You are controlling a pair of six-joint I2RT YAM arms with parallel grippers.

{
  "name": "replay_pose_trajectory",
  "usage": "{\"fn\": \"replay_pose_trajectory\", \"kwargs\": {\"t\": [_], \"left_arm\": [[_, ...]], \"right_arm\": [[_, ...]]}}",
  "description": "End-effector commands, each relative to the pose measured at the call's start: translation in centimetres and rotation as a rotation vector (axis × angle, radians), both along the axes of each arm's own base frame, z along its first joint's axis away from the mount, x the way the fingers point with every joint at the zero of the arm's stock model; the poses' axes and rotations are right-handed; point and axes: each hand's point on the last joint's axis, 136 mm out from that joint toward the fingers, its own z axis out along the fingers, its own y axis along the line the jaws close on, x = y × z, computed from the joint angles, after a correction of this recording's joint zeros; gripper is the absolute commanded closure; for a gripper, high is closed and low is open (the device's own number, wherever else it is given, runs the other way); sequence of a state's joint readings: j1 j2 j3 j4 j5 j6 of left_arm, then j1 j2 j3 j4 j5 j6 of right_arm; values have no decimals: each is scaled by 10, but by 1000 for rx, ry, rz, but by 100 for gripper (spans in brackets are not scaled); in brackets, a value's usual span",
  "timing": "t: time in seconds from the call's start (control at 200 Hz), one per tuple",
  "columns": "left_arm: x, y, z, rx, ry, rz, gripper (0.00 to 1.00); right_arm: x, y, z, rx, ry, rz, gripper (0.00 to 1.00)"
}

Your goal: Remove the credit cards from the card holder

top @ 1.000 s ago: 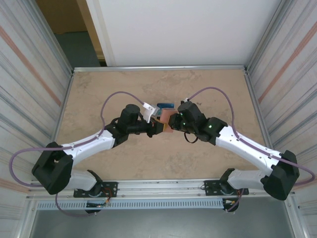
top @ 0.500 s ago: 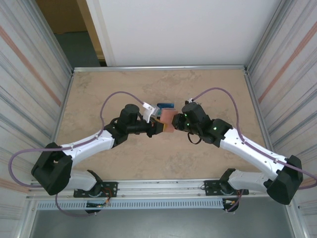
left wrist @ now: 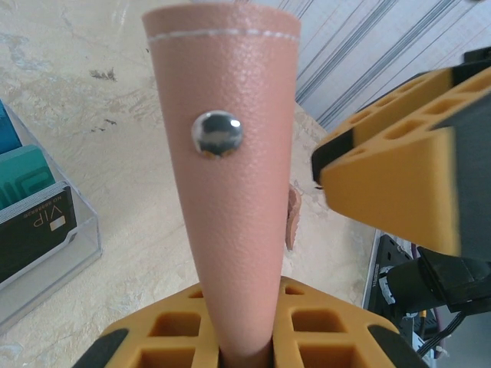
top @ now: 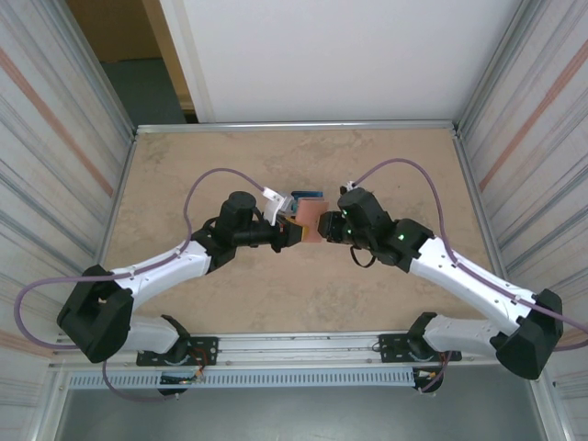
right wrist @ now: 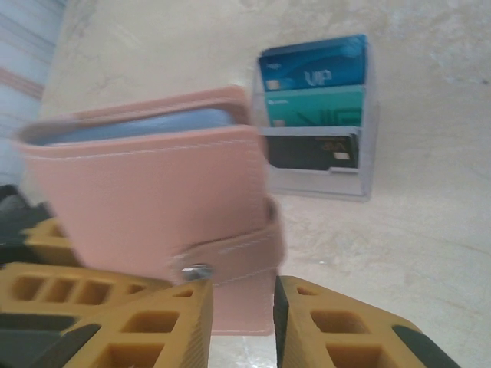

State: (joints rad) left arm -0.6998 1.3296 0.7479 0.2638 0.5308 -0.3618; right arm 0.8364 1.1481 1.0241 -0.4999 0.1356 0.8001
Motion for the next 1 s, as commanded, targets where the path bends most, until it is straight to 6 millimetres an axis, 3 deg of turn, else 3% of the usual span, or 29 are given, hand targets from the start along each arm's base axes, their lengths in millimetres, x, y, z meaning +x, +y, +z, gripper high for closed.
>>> {"fn": "replay_pose_trajectory", "kwargs": {"t": [0.0,0.271,0.611,0.992], "left_arm": [[-1,-1,19,-51,-45,-17,100],[-3,-2,21,-57,-47,-27,100],[-5,-4,24,-75,-52,-46,100],[1,-5,31,-92,-73,-24,100]], "right_arm": [[1,12,14,-44,-43,37,72],[11,26,7,-70,-23,10,70],[16,14,-9,-104,20,-63,68],[10,9,-32,-159,93,-74,68]]}}
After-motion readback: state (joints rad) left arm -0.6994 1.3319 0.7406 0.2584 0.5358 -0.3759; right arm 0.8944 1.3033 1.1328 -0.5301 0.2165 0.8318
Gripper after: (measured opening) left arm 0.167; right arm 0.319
